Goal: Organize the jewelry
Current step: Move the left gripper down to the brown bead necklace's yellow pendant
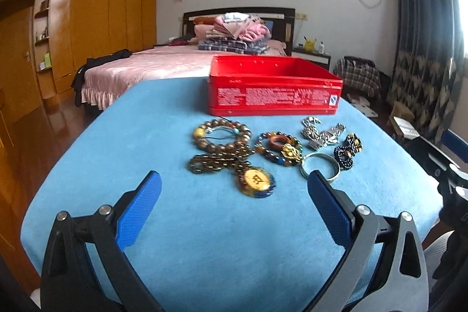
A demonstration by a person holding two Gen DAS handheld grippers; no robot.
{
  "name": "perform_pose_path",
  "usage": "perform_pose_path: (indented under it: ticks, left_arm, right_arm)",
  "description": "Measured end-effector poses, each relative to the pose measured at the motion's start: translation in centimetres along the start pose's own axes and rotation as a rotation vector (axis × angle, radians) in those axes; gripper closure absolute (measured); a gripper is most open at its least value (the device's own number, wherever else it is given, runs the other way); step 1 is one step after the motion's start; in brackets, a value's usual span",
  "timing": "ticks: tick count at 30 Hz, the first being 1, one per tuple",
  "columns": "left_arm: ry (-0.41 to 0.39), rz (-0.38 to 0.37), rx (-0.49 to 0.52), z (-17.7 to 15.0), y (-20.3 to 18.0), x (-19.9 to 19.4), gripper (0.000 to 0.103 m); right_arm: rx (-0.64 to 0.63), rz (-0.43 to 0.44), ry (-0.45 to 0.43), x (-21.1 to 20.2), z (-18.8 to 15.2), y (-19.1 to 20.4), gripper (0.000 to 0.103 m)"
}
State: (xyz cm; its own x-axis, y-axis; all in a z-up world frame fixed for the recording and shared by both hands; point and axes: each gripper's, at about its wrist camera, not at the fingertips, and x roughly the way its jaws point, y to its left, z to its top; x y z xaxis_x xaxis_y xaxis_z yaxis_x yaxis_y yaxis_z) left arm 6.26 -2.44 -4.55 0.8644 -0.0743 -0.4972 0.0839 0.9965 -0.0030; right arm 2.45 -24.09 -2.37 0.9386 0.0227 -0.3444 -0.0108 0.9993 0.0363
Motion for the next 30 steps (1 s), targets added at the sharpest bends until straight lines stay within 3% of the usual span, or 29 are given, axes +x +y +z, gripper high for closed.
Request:
perform_pose_path:
  ticks: [2,3,13,18,21,26,30]
  left_arm:
    - [0.023,-0.009,0.004,0.1,-0.4,0.9,0.025]
    - [0.048,-0.015,-0.001,0.1,-0.5,1.7,0.028]
    - [0.146,0.025,-0.111,1.8,0.3,5.3,0.029]
    - [0.212,0.039,-0.133,1.7,0.5,6.6,0.041]
    - [0.219,0.049,-0.121,1.8,0.2,6.7,0.045]
    - [0.202,0.021,-0.13,1.5,0.4,6.2,0.074]
    - [0.194,-0.002,-0.14,1.3,1.0,5.8,0.076]
  right_arm:
    - [0.005,0.001,0.004,0.2,0.0,-0.1,0.006]
    - [0.007,0.003,0.006,0.2,0.0,-0.2,0.006]
    - [0.039,0.025,0.029,1.4,-0.2,-1.0,0.006]
    - [0.043,0.031,0.032,1.9,-0.2,-1.1,0.006]
    - [0.041,0.033,0.037,2.0,-0.2,-1.2,0.006]
    - [0.033,0.033,0.045,2.4,-0.3,-1.2,0.006]
    - [0.023,0.025,0.046,2.5,-0.4,-1.0,0.006]
